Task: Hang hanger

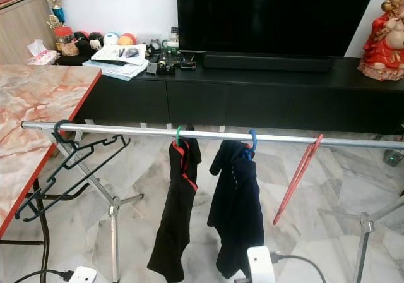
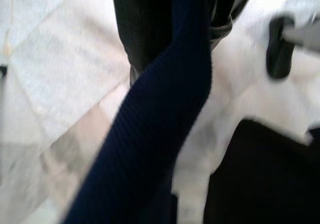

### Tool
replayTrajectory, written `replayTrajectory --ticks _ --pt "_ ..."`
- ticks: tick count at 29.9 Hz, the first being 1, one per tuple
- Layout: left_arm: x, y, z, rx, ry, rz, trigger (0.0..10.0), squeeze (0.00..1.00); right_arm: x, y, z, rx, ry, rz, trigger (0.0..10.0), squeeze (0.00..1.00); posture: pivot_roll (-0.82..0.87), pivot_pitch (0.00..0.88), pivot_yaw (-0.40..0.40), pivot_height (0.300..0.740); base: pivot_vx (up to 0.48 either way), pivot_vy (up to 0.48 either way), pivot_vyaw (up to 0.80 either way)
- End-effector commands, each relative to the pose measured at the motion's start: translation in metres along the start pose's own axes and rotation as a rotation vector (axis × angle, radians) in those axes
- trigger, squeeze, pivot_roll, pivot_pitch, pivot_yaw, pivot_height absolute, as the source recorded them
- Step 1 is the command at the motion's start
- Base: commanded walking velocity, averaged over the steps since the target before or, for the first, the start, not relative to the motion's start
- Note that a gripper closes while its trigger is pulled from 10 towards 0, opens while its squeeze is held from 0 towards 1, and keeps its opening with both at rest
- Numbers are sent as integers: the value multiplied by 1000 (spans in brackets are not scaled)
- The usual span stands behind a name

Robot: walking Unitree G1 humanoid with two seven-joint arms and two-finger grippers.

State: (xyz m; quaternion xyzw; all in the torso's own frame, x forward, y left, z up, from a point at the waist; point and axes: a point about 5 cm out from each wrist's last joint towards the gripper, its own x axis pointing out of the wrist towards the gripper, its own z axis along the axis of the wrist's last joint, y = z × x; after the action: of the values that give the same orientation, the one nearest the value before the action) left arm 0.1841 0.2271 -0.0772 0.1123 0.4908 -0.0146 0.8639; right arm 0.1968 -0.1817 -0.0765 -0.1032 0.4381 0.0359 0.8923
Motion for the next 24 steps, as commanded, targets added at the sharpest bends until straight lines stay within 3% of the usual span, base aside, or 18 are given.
replayTrajectory --ticks 1,24 --pt "-1 2 -5 16 25 0 10000 0 -1 3 -11 -14 49 16 0 0 -8 32 -20 740 0 0 0" --pt "0 1 -4 19 28 -9 10000 0 -18 16 -73 -148 363 149 0 0 -10 33 -19 740 0 0 0"
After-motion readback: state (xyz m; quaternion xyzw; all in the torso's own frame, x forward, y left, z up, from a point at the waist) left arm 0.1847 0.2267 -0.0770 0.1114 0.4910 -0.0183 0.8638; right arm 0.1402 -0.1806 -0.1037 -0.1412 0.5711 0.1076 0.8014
